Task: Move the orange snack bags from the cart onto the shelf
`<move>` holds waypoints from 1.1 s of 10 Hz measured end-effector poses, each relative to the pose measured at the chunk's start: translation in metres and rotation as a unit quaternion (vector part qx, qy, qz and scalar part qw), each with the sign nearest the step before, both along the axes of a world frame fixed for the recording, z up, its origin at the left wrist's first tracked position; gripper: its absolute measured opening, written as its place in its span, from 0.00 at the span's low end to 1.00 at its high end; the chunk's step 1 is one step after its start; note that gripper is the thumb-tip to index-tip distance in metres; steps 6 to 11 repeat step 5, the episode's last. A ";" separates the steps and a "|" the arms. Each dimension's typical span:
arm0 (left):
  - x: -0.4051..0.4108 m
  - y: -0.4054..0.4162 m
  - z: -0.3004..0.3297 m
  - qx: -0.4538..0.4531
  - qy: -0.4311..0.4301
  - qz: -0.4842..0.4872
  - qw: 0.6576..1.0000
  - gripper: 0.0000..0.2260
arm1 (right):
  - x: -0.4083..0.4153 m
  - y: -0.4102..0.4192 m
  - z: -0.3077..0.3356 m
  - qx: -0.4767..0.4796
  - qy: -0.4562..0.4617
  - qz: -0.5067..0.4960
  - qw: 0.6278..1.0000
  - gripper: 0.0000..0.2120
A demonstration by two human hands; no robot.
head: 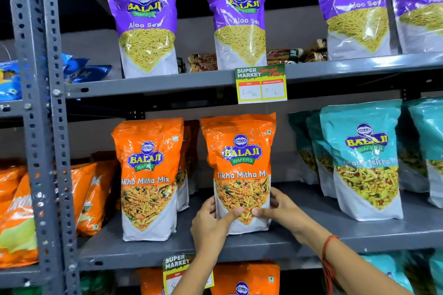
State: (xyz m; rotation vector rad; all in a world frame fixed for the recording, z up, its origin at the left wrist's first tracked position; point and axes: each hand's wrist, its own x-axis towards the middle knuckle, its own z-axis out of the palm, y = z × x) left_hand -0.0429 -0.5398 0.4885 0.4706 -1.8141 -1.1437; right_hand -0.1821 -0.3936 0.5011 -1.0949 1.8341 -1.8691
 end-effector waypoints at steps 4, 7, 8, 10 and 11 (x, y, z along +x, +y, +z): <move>0.015 0.000 0.000 -0.013 -0.023 -0.019 0.999 0.45 | 0.014 0.005 0.004 -0.025 0.006 -0.015 1.000 0.44; 0.028 0.007 0.008 -0.038 0.006 0.007 0.999 0.45 | 0.034 0.009 0.017 -0.075 0.065 -0.162 0.982 0.45; 0.028 0.007 0.008 -0.038 0.006 0.007 0.999 0.45 | 0.034 0.009 0.017 -0.075 0.065 -0.162 0.982 0.45; 0.028 0.007 0.008 -0.038 0.006 0.007 0.999 0.45 | 0.034 0.009 0.017 -0.075 0.065 -0.162 0.982 0.45; 0.028 0.007 0.008 -0.038 0.006 0.007 0.999 0.45 | 0.034 0.009 0.017 -0.075 0.065 -0.162 0.982 0.45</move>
